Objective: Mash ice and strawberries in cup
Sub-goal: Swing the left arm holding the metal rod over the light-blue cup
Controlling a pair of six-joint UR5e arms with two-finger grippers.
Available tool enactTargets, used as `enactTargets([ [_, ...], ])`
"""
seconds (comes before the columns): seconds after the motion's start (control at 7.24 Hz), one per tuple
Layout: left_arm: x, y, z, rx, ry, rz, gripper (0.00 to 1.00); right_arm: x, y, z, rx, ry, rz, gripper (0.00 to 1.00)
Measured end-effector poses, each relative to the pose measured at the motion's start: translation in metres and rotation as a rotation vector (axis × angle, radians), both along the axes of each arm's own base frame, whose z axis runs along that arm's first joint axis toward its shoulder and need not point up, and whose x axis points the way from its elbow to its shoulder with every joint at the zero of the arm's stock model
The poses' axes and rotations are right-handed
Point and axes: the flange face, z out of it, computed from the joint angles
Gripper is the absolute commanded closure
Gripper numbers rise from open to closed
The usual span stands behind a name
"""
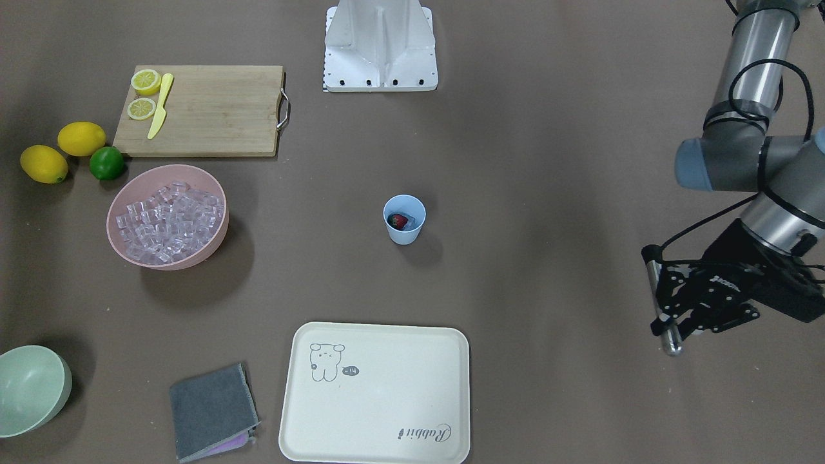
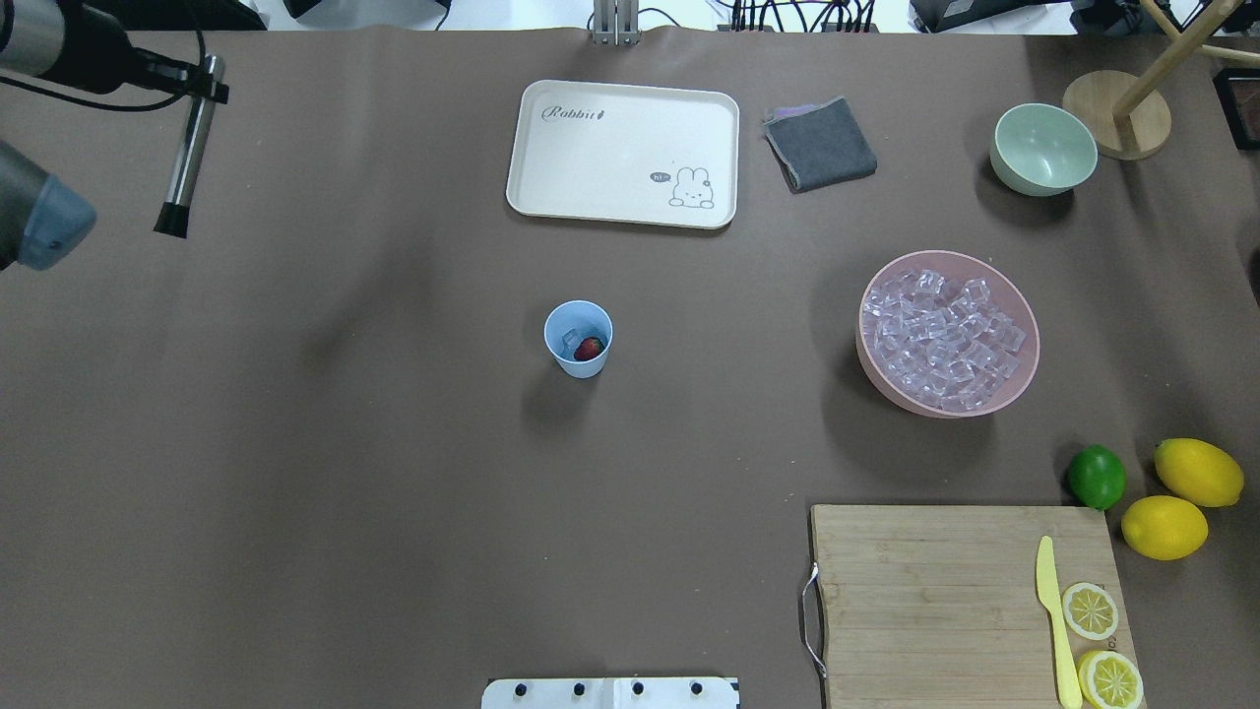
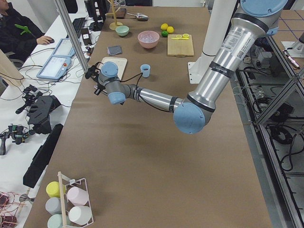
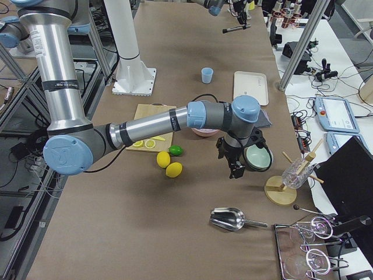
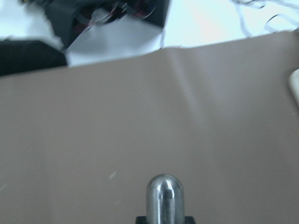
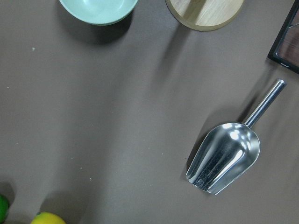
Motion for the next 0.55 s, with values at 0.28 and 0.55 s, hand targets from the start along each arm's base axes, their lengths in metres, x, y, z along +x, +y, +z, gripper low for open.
enactTargets([
  [0.28,0.038,0.032,-0.046,0.148,0.177,0.032,1.00,-0.003,0.002,-0.011,-0.013,0.000,-0.004,0.01],
  [0.55,0.102,0.088,-0.069,0.304,0.390,-0.039,1.00,-0.012,0.001,0.001,-0.056,0.011,-0.020,0.01],
])
